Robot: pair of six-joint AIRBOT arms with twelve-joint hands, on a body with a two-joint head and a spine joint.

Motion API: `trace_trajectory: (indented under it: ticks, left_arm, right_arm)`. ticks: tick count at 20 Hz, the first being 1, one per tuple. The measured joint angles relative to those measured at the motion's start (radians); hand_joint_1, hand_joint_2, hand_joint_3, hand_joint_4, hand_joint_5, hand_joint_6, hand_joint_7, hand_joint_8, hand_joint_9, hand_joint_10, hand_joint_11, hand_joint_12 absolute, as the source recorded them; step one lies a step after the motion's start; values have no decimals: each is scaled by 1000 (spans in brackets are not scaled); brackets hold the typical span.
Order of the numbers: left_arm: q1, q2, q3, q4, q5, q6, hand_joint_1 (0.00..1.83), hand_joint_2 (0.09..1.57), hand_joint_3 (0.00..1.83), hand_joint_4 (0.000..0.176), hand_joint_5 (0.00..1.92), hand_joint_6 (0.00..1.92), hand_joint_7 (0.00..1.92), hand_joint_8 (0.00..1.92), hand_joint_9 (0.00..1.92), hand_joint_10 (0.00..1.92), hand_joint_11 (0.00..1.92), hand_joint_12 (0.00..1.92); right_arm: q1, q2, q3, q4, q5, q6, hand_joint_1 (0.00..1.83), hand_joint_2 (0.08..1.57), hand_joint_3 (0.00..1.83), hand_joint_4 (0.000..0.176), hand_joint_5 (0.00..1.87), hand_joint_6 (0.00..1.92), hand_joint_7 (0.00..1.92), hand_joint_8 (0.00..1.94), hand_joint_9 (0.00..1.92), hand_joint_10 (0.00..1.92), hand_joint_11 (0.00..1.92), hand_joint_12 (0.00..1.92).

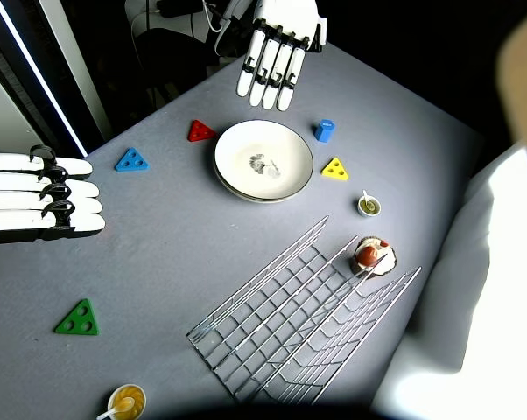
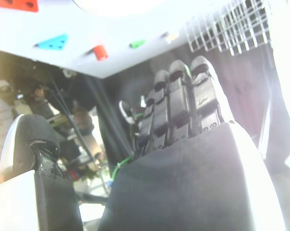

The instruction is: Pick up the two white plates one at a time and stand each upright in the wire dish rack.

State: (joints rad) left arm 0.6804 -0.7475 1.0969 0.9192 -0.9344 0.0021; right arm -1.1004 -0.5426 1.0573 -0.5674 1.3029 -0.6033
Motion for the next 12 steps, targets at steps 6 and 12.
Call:
trace_trajectory:
  ticks: [6,12]
  left_arm:
    - [0,3,2,-3,-2,0,0,962,2,0,107,5,146,6,135,8,75,119]
    - [0,3,15,18,-26,0,0,960,1,0,120,7,158,7,138,5,71,101]
  right_arm:
    - [0,-8,-40,13,-21,-2,0,999,3,0,186,0,209,0,217,0,226,67]
    - [3,-54,-50,14,-98,-24,14,1003,1,0,184,0,224,2,225,1,222,52]
